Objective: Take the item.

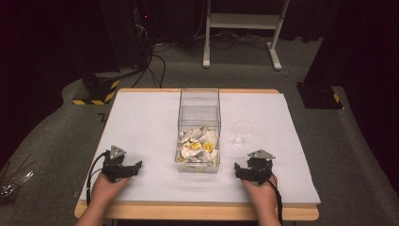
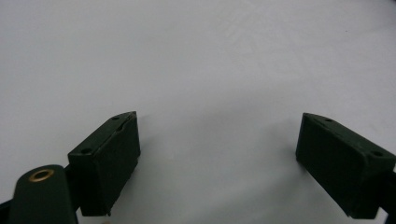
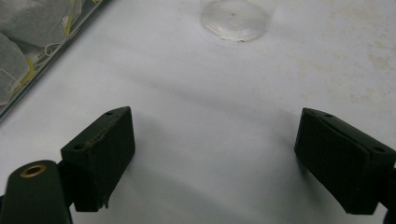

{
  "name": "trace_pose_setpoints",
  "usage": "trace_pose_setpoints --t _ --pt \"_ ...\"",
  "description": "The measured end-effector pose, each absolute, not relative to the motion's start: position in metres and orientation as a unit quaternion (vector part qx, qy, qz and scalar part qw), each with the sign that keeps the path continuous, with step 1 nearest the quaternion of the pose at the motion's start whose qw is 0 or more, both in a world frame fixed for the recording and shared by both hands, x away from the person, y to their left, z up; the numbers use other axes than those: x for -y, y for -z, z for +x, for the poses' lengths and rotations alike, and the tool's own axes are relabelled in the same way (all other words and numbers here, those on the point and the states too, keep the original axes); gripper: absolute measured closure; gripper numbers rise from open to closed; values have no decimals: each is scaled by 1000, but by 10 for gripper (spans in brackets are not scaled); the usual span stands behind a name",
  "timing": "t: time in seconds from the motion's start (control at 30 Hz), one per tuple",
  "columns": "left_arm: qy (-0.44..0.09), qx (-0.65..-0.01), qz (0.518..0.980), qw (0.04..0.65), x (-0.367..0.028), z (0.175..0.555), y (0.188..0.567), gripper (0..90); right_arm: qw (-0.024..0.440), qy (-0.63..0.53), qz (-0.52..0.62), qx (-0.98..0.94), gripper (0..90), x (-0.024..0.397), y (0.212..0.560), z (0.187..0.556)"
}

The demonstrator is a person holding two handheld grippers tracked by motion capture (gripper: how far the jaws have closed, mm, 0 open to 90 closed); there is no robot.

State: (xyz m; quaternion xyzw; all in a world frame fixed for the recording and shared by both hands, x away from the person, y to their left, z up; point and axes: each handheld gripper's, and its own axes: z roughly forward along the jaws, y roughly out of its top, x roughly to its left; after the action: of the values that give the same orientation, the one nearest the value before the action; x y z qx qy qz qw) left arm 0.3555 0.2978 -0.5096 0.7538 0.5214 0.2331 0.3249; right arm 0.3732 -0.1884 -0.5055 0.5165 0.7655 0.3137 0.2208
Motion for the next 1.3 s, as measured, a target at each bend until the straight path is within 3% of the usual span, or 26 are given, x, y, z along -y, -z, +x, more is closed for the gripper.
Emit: trace_pose_setpoints --t 1.3 --pt "-233 -520 755 323 -298 356 509 139 240 -381 462 -764 139 183 481 357"
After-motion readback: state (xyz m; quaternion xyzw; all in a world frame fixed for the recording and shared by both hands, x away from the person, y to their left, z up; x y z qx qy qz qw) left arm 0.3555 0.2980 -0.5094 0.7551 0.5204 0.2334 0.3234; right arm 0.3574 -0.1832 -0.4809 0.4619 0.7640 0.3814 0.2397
